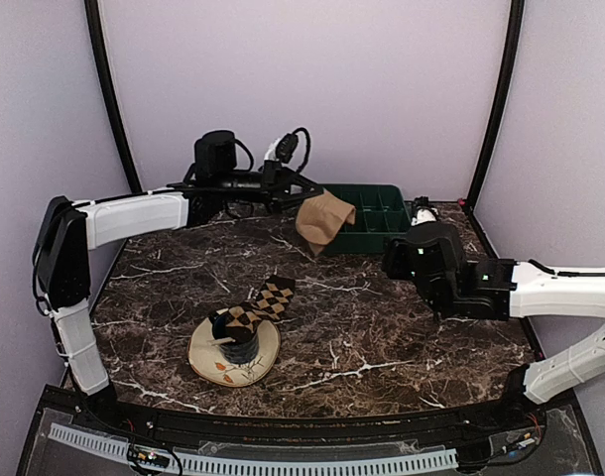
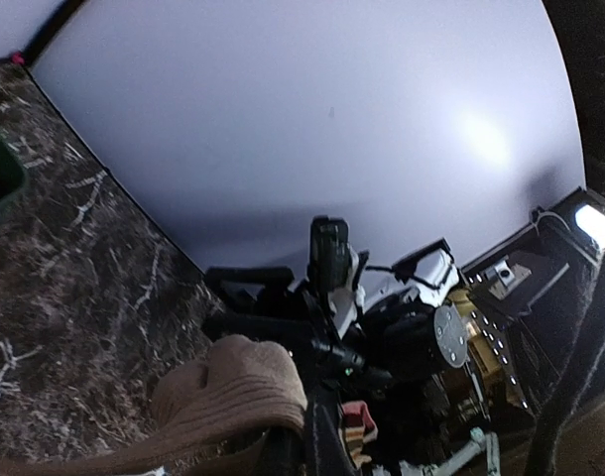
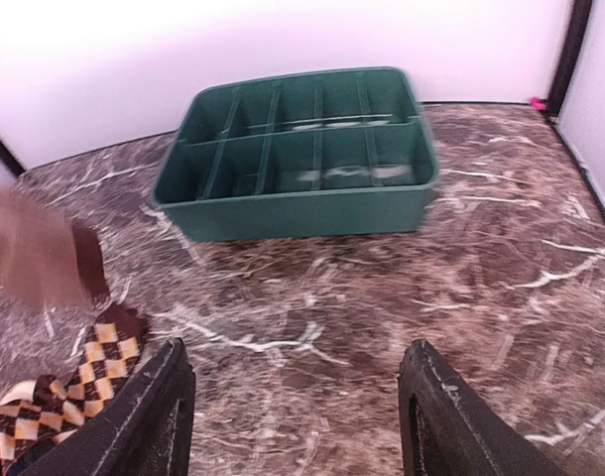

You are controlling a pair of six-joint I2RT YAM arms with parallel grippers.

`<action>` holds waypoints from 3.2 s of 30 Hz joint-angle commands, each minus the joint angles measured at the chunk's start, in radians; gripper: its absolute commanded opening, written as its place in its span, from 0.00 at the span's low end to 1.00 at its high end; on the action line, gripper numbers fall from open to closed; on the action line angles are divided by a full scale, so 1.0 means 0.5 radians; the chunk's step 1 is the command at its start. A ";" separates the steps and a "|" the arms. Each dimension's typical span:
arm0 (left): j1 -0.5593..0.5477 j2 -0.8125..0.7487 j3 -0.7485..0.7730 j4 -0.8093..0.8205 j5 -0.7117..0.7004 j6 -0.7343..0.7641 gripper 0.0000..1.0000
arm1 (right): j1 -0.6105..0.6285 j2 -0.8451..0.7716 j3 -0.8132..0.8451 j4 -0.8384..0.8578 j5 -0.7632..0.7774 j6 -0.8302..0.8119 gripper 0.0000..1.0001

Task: Roll the socks
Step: Place the sock at the center of the board.

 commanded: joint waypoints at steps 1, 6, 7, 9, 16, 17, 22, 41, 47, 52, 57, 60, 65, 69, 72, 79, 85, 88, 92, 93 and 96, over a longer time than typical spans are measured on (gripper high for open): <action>-0.205 0.192 0.221 0.062 0.411 -0.010 0.00 | -0.006 -0.158 -0.072 -0.246 0.381 0.317 0.64; -0.358 0.486 0.328 0.739 0.649 -0.528 0.00 | -0.009 -0.238 -0.122 -0.509 0.517 0.606 0.64; -0.382 0.557 0.345 0.929 0.686 -0.677 0.00 | -0.009 -0.242 -0.115 -0.616 0.573 0.727 0.64; -0.420 0.694 0.410 1.332 0.748 -1.001 0.00 | -0.009 -0.257 -0.102 -0.839 0.684 0.976 0.64; -0.554 1.200 0.898 1.603 0.891 -1.340 0.00 | -0.012 -0.422 -0.187 -1.115 0.823 1.333 0.64; -0.554 1.230 0.901 1.686 0.893 -1.416 0.01 | -0.015 -0.421 -0.190 -1.132 0.817 1.346 0.63; -0.551 1.305 0.876 1.823 0.889 -1.575 0.26 | -0.017 -0.365 -0.201 -1.111 0.769 1.337 0.63; -0.399 1.174 0.554 1.833 0.892 -1.612 0.29 | -0.063 -0.313 -0.351 -0.801 0.409 1.107 0.64; -0.386 1.176 0.511 1.921 0.941 -1.689 0.27 | -0.247 -0.215 -0.594 -0.190 -0.235 0.918 0.56; -0.365 1.174 0.487 1.895 0.946 -1.670 0.27 | -0.302 -0.036 -0.612 0.152 -0.672 0.849 0.55; -0.361 1.184 0.453 1.870 0.950 -1.643 0.27 | -0.334 0.203 -0.547 0.364 -0.955 0.809 0.54; -0.355 1.189 0.453 1.870 0.956 -1.643 0.27 | -0.349 0.340 -0.521 0.471 -1.083 0.843 0.54; -0.347 1.196 0.464 1.863 0.954 -1.636 0.27 | -0.373 0.543 -0.477 0.613 -1.235 0.870 0.53; -0.344 1.204 0.462 1.871 0.959 -1.644 0.27 | -0.388 0.703 -0.403 0.631 -1.301 0.871 0.53; -0.339 1.204 0.459 1.892 0.960 -1.658 0.27 | -0.397 0.791 -0.363 0.627 -1.349 0.877 0.53; -0.311 1.204 0.411 1.979 0.962 -1.709 0.27 | -0.418 0.878 -0.335 0.538 -1.428 0.908 0.49; -0.271 1.204 0.351 2.201 0.962 -1.874 0.34 | -0.418 0.941 -0.260 0.224 -1.470 0.824 0.40; -0.248 1.201 0.335 2.335 0.967 -1.982 0.34 | -0.414 0.944 -0.229 0.049 -1.449 0.752 0.36; -0.219 1.182 0.296 2.412 0.970 -2.048 0.35 | -0.416 0.931 -0.209 -0.160 -1.398 0.676 0.33; -0.212 1.175 0.280 2.411 0.972 -2.045 0.36 | -0.414 0.931 -0.209 -0.208 -1.381 0.660 0.31; -0.190 1.143 0.241 2.397 0.979 -2.032 0.37 | -0.417 0.935 -0.222 -0.312 -1.316 0.632 0.30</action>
